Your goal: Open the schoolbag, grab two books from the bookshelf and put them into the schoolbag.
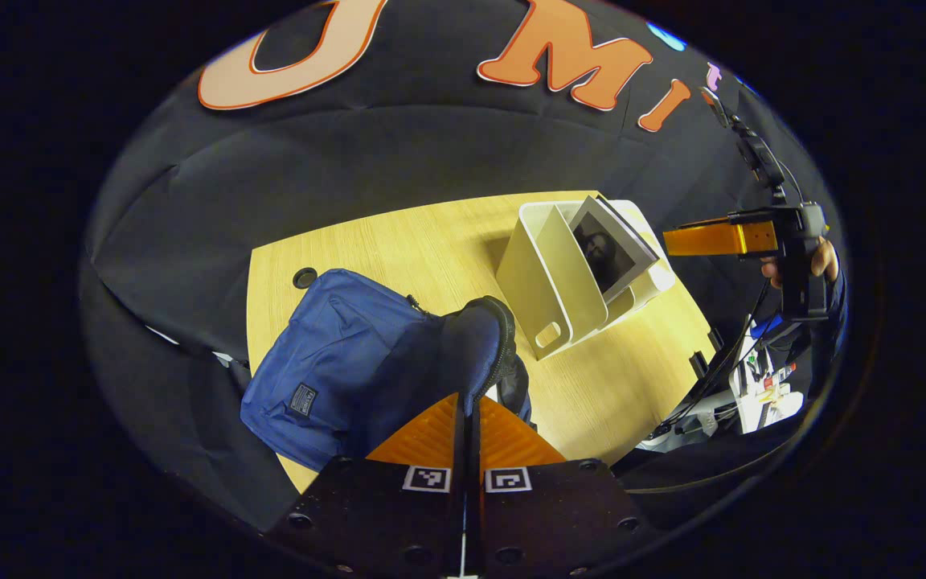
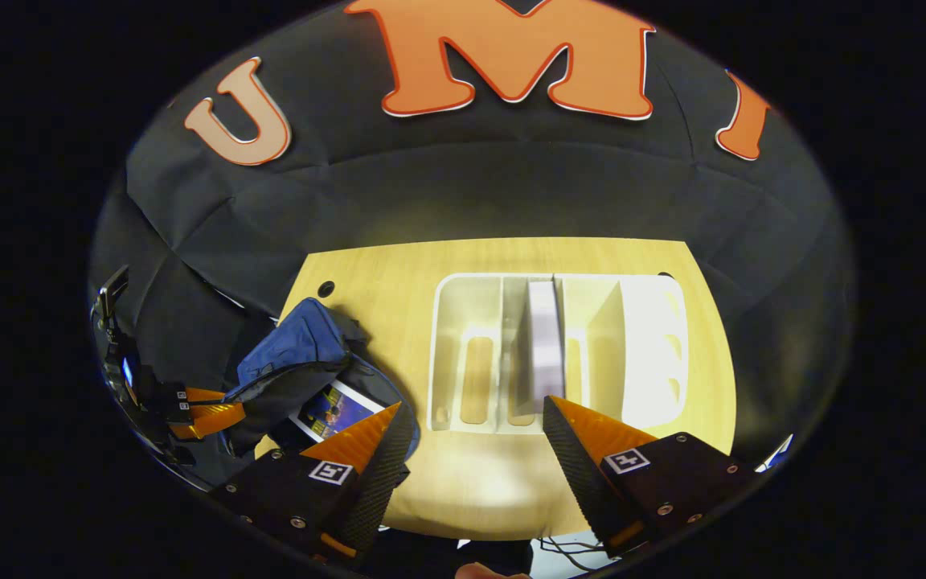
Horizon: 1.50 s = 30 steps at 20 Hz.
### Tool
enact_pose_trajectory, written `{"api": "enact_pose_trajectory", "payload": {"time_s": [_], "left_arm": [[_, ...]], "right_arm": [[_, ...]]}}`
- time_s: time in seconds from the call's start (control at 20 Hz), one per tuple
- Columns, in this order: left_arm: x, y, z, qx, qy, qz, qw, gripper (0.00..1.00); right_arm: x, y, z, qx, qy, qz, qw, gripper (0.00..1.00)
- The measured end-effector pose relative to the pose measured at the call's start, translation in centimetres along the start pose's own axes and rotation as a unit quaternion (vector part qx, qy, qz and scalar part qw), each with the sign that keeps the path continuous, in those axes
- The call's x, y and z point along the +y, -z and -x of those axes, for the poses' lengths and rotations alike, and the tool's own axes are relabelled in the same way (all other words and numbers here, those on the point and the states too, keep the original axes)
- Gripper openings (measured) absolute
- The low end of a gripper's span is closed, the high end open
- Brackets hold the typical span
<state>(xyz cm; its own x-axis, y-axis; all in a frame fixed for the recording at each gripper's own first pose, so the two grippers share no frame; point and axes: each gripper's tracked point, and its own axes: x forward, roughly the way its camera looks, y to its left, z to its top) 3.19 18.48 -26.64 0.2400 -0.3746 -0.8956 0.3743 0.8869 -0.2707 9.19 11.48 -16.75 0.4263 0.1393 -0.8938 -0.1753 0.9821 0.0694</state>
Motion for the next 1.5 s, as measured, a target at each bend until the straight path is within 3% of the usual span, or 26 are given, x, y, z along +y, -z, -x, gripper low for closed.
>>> {"api": "enact_pose_trajectory", "payload": {"time_s": [0.15,0.45,0.6,0.8,0.85,0.9,0.95,1.15,1.5], "left_arm": [[0.0,0.2,-0.3,0.002,0.002,0.007,1.000,0.02],[0.3,0.4,-0.6,0.002,0.003,0.018,1.000,0.02],[0.5,0.7,-0.9,0.004,0.005,0.027,1.000,0.02],[0.6,0.9,-1.4,0.006,0.008,0.036,0.999,0.02],[0.7,1.0,-1.5,0.007,0.009,0.036,0.999,0.02],[0.7,1.0,-1.6,0.008,0.009,0.038,0.999,0.02],[0.8,1.0,-1.8,0.009,0.009,0.039,0.999,0.02],[0.9,1.0,-2.0,0.009,0.010,0.039,0.999,0.02],[0.7,1.0,-2.4,0.010,0.017,0.036,0.999,0.02]], "right_arm": [[-2.7,-0.4,-2.2,0.019,0.041,0.028,0.999,0.97],[-5.3,-0.1,-7.8,0.086,0.066,0.032,0.994,0.98],[-5.4,0.1,-10.0,0.126,0.055,0.011,0.990,0.96],[-5.9,0.5,-12.0,0.163,0.067,0.008,0.984,0.65],[-6.0,0.6,-12.2,0.170,0.069,0.005,0.983,0.45],[-5.6,0.7,-12.1,0.179,0.063,-0.009,0.982,0.48],[-5.5,0.9,-12.0,0.187,0.062,-0.022,0.980,0.39],[-6.5,0.2,-10.9,0.182,0.065,-0.028,0.981,0.30],[-6.4,-2.3,-5.2,0.151,0.043,-0.023,0.987,0.30]]}}
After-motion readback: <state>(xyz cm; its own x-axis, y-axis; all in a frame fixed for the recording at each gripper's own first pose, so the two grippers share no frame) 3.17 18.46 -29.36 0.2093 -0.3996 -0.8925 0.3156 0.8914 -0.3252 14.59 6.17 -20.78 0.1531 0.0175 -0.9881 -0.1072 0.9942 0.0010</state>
